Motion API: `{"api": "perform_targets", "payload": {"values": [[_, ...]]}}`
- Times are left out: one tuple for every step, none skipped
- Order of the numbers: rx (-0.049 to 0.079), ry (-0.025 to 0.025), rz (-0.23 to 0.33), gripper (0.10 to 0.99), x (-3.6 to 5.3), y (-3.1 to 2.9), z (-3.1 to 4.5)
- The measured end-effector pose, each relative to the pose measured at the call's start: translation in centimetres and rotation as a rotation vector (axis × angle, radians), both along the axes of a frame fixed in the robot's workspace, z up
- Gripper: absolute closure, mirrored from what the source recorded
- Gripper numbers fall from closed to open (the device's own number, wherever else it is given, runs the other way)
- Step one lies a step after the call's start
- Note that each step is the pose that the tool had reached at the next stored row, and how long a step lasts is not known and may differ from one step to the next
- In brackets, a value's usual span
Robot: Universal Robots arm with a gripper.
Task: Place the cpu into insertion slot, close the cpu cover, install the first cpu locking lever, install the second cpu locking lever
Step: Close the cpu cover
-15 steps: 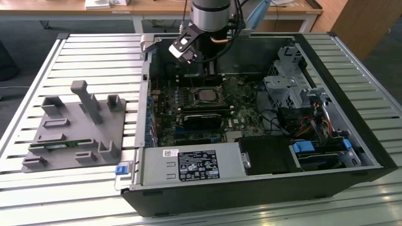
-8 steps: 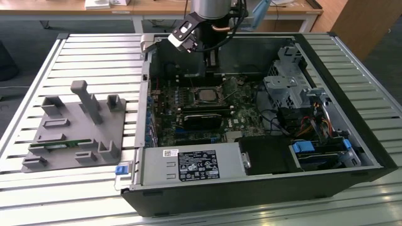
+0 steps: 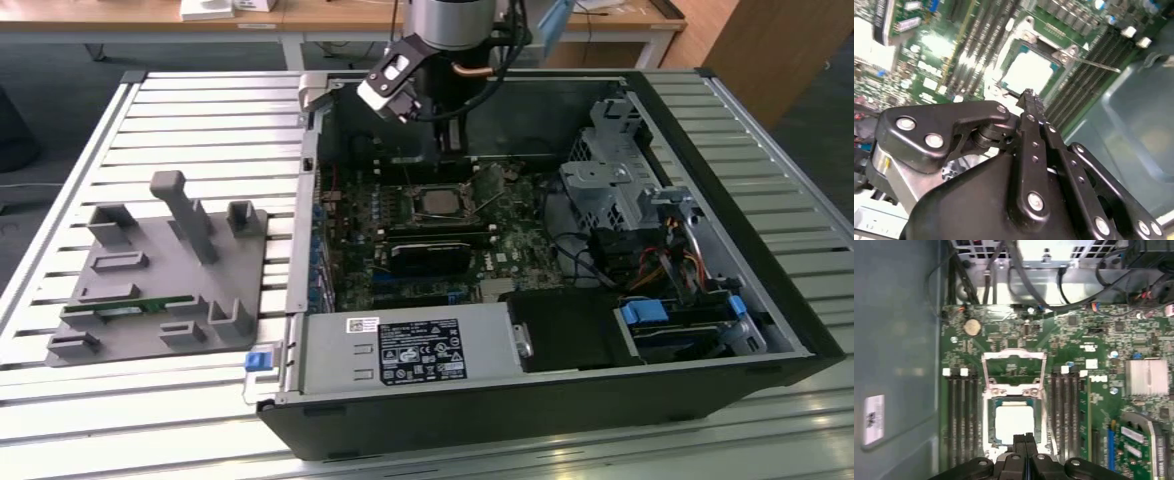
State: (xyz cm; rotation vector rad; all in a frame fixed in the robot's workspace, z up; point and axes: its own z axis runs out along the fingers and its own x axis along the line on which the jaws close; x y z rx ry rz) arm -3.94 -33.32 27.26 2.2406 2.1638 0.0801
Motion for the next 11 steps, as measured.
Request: {"api": "perform_targets", "payload": {"values": [[0.000, 0.0002, 0.000, 0.980, 0.02, -0.09, -0.01], [0.000, 0.0005, 0.000, 0.980, 0.23, -0.11, -0.06], [0.000, 0.0017, 0.000, 0.980, 0.56, -0.11, -0.09], [0.000, 0.0031, 0.000, 0.980, 0.95, -0.12, -0.11], [0.000, 0.0045, 0.001, 0.980, 1.36, -0.12, -0.13], [0.000, 0.0059, 0.002, 0.980, 1.81, -0.12, -0.15], [0.000, 0.0070, 0.003, 0.980, 2.18, -0.12, -0.17], [0.000, 0.0082, 0.003, 0.980, 2.55, -0.12, -0.20], [0.000, 0.0095, 0.004, 0.980, 2.86, -0.12, -0.23], [0.000, 0.0098, 0.004, 0.980, 3.03, -0.12, -0.26], [0.000, 0.0100, 0.004, 0.980, 3.16, -0.12, -0.30]]}}
